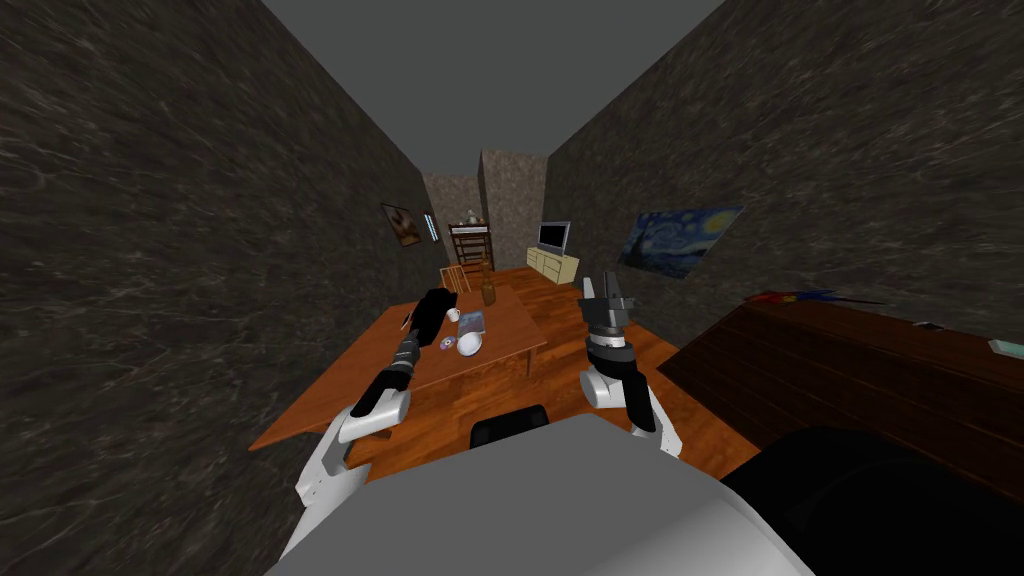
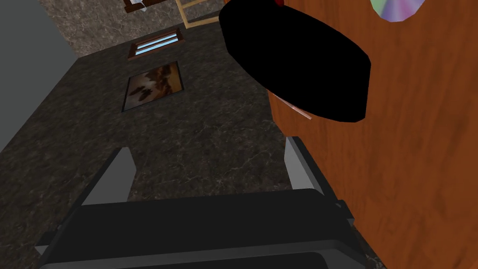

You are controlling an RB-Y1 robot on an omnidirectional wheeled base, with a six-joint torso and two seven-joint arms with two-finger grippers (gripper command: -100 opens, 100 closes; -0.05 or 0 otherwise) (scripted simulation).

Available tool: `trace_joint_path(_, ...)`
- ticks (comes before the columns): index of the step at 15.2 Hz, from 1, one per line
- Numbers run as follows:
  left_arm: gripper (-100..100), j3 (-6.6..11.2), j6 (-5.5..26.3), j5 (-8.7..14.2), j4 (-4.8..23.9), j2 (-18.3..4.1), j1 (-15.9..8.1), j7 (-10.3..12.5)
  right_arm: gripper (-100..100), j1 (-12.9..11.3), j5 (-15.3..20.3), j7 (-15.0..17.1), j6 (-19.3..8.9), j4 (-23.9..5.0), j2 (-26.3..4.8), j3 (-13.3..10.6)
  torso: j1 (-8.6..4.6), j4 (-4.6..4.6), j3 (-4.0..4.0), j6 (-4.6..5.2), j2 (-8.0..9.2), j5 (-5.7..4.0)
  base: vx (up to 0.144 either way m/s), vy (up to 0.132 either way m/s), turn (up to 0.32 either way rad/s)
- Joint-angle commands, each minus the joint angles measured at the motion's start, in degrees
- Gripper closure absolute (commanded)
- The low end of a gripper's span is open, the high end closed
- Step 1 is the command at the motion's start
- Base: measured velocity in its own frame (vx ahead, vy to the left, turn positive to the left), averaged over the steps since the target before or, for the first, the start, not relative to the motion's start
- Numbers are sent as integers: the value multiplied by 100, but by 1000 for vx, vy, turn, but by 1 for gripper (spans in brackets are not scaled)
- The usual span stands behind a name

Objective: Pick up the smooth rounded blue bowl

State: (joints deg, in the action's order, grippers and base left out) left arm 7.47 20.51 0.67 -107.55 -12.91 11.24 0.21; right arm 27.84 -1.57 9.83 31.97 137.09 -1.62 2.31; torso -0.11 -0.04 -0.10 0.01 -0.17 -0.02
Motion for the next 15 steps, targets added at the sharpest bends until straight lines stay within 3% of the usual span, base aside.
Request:
trace_joint_path(1, -100, 9, 239, -6, 45, 1, -23, 1, 0, 0, 0, 0, 0, 0, 0, 0, 0, 0, 0, 0, 0, 0, 33, -17, -14)
trace_joint_path(2, -100, 44, 400, -28, 226, 2, -172, 4, 0, 0, 0, 0, 0, 0, 0, 0, 1, 0, 0, -1, 1, 0, 30, -21, -46)
trace_joint_path(4, -100, 44, 593, -28, 226, 2, -172, 4, 0, 0, 0, 0, 0, 0, 0, 0, 1, 0, 1, 0, 1, 0, 29, -17, -31)
trace_joint_path(5, -100, 80, 746, -50, 409, 8, -320, 7, 0, 0, 0, 0, 0, 0, 0, 0, 2, 0, 1, -1, 3, 0, 38, -18, -40)
trace_joint_path(8, -100, 80, 948, -50, 409, 8, -320, 7, 0, 0, 0, 0, 0, 0, 0, 0, 2, 0, 0, -1, 1, 0, 31, -14, -23)
trace_joint_path(9, -100, 115, 1152, -72, 593, 18, -469, 10, 0, 0, 0, 0, 0, 0, 0, 0, 4, 1, 2, -2, 5, 1, 23, -15, -46)
trace_joint_path(11, -100, 115, 1302, -72, 593, 18, -469, 10, 0, 0, 0, 0, 0, 0, 0, 0, 3, 1, 2, 0, 3, 1, 28, -15, -35)
trace_joint_path(12, -100, 150, 1478, -94, 777, 33, -616, 12, 0, 0, 0, 0, 0, 0, 0, 0, 3, 1, 2, -1, 5, 0, 29, -15, -39)
trace_joint_path(14, -100, 150, 1654, -94, 777, 33, -616, 12, 0, 0, 0, 0, 0, 0, 0, 0, 2, 0, 1, 0, 2, 0, 33, -15, -32)
trace_joint_path(15, -100, 184, 1802, -116, 960, 52, -762, 15, 0, 0, 0, 0, 0, 0, 0, 0, 3, 0, 1, -1, 3, 0, 36, -20, -48)
